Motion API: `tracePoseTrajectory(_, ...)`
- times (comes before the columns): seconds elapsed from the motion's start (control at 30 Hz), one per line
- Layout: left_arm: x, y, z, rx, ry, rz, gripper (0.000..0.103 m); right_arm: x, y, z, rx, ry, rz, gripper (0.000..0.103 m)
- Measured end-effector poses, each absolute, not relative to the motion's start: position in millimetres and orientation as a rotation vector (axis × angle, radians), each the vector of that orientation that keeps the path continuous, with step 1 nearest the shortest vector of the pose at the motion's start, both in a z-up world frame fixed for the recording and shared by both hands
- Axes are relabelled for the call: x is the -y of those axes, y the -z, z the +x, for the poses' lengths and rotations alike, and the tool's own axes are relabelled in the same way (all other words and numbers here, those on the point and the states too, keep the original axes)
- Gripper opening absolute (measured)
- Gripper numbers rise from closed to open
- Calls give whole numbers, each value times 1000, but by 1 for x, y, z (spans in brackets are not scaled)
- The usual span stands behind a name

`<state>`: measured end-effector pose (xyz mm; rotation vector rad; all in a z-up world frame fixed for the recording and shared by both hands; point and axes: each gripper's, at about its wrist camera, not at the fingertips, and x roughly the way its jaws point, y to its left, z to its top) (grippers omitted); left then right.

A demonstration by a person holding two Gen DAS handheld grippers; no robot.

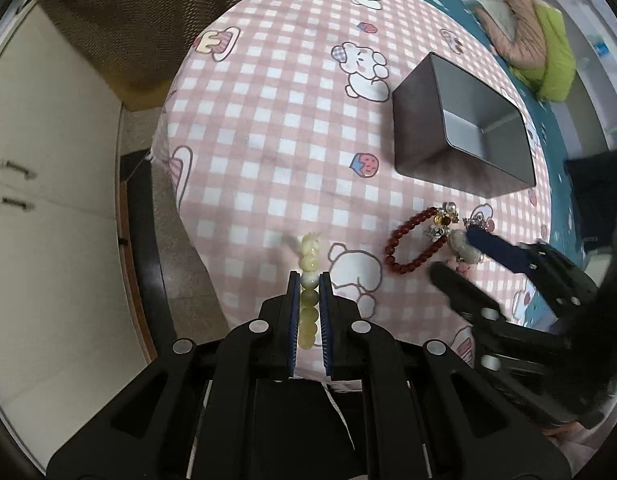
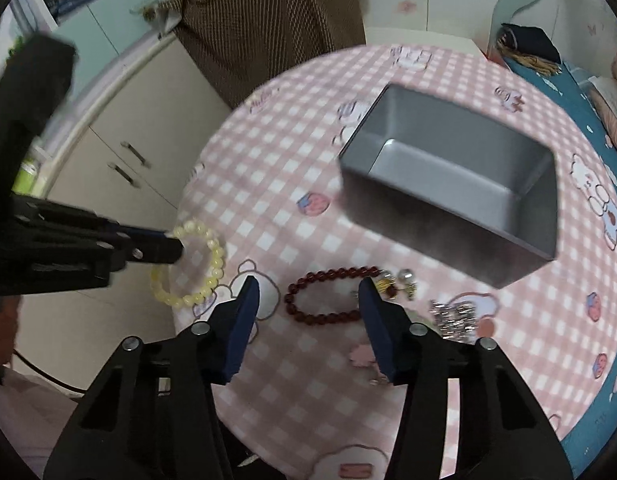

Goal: Organize jewelry
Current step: 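Grasp the yellow bead bracelet with the left tool while the right tool grasps the red bead bracelet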

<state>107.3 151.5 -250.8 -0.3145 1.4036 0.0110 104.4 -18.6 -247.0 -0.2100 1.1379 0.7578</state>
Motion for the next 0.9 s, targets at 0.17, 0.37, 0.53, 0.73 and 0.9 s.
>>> tracePoseTrajectory(0.17, -160, 255, 110, -1403, 48, -293, 9, 4, 269, 100, -1179, -703, -258, 36)
tracePoseTrajectory(0.37, -169, 263, 113, -1421, 63, -280, 10, -14, 281, 88, -1157, -610, -390, 28)
tracePoseTrajectory(0.53, -177, 265, 115, -1417, 79, -305, 9, -20, 282, 87, -1172, -604, -402, 7)
tracePoseTrajectory(0.73, -186, 262, 118, -1422, 99, -394, 9, -2, 260, 101, -1228, -579, -202, 7)
tracePoseTrajectory(0.9, -191, 254, 120, -1402, 101, -413, 9, 20, 224, 111, -1202, -542, -30, 7)
